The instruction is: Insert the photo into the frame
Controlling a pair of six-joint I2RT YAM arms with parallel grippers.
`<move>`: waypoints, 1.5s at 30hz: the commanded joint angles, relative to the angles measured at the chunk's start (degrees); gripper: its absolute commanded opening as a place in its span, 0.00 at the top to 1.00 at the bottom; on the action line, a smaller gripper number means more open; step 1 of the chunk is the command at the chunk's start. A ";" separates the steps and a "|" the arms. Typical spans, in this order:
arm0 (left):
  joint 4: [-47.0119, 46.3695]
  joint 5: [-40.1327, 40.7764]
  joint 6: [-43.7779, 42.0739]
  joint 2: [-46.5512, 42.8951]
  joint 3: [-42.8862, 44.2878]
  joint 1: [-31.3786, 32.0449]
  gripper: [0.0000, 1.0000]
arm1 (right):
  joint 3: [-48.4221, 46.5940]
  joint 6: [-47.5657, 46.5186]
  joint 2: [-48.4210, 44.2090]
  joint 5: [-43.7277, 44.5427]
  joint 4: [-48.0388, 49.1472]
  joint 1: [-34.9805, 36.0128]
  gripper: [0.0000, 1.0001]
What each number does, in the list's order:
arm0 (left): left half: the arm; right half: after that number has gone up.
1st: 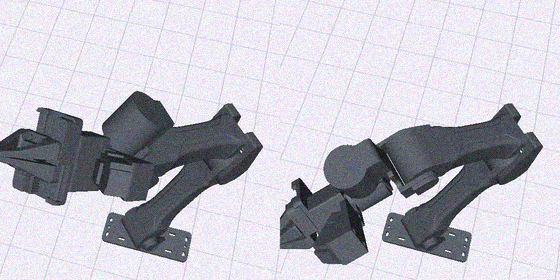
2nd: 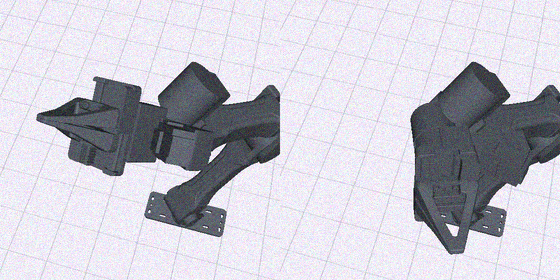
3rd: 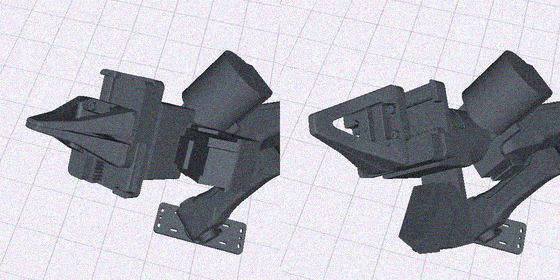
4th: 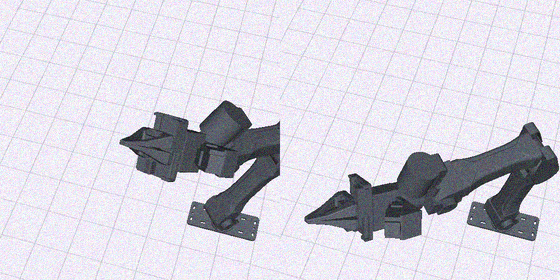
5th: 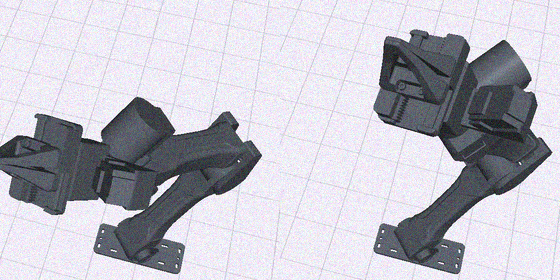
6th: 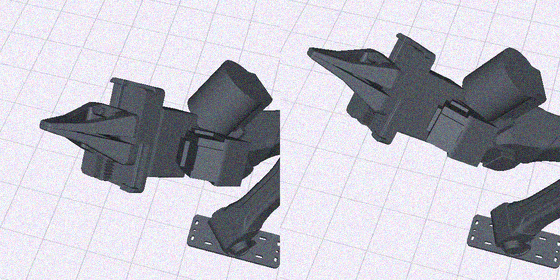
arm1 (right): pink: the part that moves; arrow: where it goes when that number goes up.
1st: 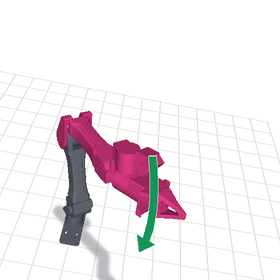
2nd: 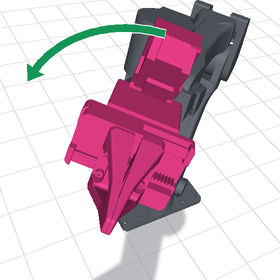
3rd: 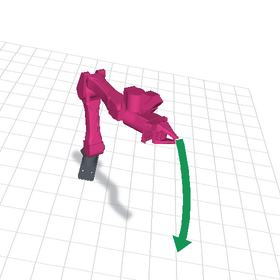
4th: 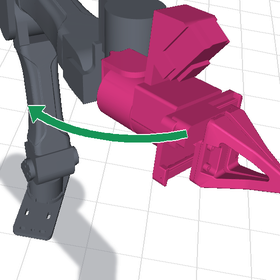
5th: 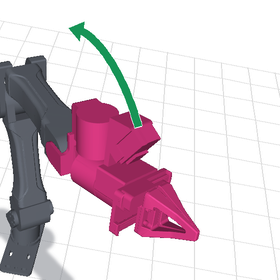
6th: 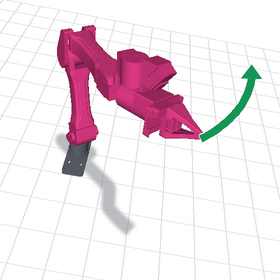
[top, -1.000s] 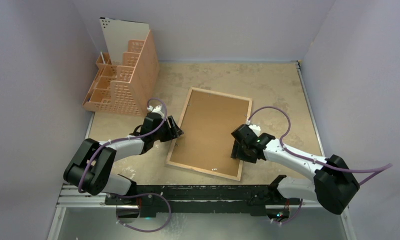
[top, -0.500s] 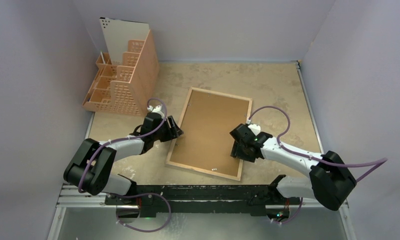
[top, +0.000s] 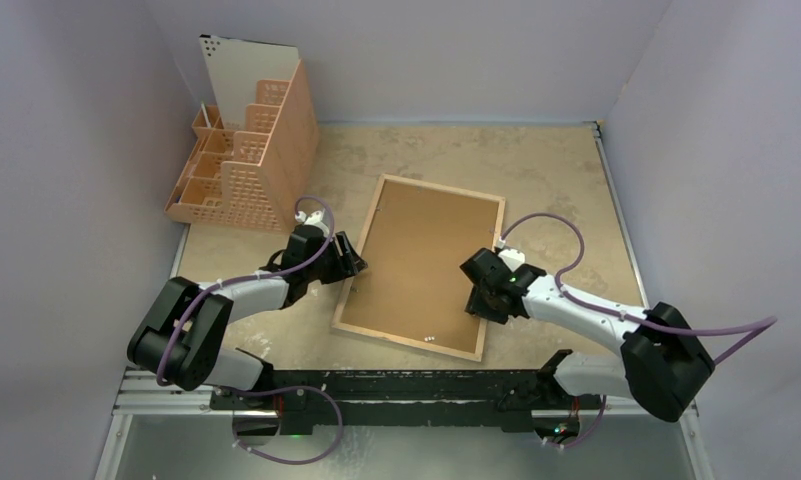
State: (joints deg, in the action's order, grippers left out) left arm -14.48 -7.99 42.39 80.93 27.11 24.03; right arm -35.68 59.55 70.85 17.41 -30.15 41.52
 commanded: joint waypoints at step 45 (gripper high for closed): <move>2.19 -2.62 0.46 -5.02 -5.71 -0.04 0.37 | 5.17 6.66 -9.65 4.09 7.01 -2.69 0.69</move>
State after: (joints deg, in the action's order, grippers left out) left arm -15.62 -8.82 42.70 77.17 23.59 24.03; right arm -29.21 67.44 59.40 20.03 -28.77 41.10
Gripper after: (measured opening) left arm 0.609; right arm 0.228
